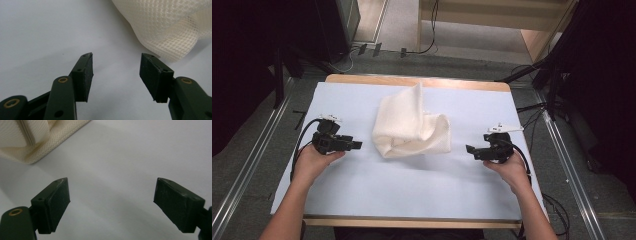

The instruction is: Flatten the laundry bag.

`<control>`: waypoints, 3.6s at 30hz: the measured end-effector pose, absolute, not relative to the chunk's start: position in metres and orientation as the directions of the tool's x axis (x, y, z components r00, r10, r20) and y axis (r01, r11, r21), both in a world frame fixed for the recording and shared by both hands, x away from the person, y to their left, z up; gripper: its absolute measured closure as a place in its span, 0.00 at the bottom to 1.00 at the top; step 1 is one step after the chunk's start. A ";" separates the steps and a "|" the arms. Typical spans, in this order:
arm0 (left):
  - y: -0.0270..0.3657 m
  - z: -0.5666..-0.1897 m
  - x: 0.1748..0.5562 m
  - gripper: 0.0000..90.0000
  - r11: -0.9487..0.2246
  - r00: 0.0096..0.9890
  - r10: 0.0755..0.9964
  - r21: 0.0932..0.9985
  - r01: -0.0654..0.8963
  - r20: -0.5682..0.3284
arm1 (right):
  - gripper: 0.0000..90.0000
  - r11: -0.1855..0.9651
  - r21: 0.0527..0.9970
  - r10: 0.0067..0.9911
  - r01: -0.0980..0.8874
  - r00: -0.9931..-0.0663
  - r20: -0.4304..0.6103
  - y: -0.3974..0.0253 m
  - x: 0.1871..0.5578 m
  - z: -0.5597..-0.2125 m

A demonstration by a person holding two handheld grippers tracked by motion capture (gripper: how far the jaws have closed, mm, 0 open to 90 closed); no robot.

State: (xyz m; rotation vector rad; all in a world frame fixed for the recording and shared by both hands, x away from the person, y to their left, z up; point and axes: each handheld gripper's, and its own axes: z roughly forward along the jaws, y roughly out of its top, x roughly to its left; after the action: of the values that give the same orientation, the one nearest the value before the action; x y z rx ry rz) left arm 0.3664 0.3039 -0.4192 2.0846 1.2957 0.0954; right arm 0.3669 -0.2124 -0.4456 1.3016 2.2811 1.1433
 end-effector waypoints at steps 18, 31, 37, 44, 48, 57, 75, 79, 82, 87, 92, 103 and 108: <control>0.310 -0.417 0.367 0.41 -0.276 0.517 0.810 0.597 0.753 -0.277 | 0.58 0.237 0.716 0.821 0.657 -0.530 0.214 -0.215 0.370 -0.439; 0.308 -0.416 0.368 0.40 -0.284 0.521 0.809 0.597 0.751 -0.270 | 0.61 0.222 0.701 0.818 0.677 -0.521 0.244 -0.216 0.369 -0.439; 0.307 -0.414 0.367 0.40 -0.283 0.519 0.810 0.594 0.753 -0.272 | 0.71 0.217 0.703 0.809 0.678 -0.528 0.260 -0.214 0.368 -0.436; 0.307 -0.411 0.366 0.40 -0.279 0.514 0.813 0.593 0.755 -0.272 | 0.88 0.197 0.707 0.799 0.679 -0.529 0.286 -0.211 0.371 -0.427; 0.308 -0.410 0.364 0.41 -0.271 0.508 0.816 0.595 0.756 -0.274 | 0.95 0.180 0.723 0.785 0.667 -0.540 0.302 -0.201 0.376 -0.416; 0.311 -0.407 0.363 0.42 -0.244 0.484 0.825 0.588 0.771 -0.292 | 0.96 0.201 0.713 0.766 0.671 -0.562 0.313 -0.177 0.384 -0.414; 0.316 -0.405 0.359 0.43 -0.248 0.486 0.828 0.596 0.764 -0.279 | 0.96 0.189 0.742 0.697 0.643 -0.621 0.360 -0.135 0.388 -0.405; 0.318 -0.403 0.357 0.43 -0.244 0.483 0.830 0.599 0.763 -0.278 | 0.96 0.191 0.757 0.679 0.624 -0.641 0.357 -0.123 0.387 -0.401; 0.322 -0.402 0.355 0.43 -0.233 0.476 0.833 0.602 0.764 -0.281 | 0.97 0.199 0.768 0.663 0.608 -0.661 0.352 -0.111 0.386 -0.398; 0.326 -0.399 0.351 0.43 -0.222 0.473 0.834 0.612 0.759 -0.284 | 0.97 0.216 0.780 0.637 0.588 -0.690 0.344 -0.092 0.386 -0.393; 0.331 -0.397 0.349 0.43 -0.215 0.467 0.837 0.614 0.759 -0.284 | 0.97 0.234 0.786 0.613 0.572 -0.714 0.337 -0.074 0.385 -0.392; 0.357 -0.392 0.340 0.43 -0.164 0.430 0.852 0.629 0.760 -0.298 | 0.97 0.285 0.780 0.573 0.557 -0.751 0.328 -0.045 0.384 -0.395; 0.364 -0.391 0.338 0.43 -0.149 0.420 0.856 0.634 0.758 -0.301 | 0.97 0.318 0.772 0.553 0.551 -0.769 0.321 -0.033 0.381 -0.399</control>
State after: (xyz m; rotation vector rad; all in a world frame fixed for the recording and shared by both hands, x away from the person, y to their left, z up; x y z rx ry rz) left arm 0.3376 0.3635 -0.3913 1.9341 1.3684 0.1668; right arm 0.3811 -0.0333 -0.3990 1.0676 2.5483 1.4899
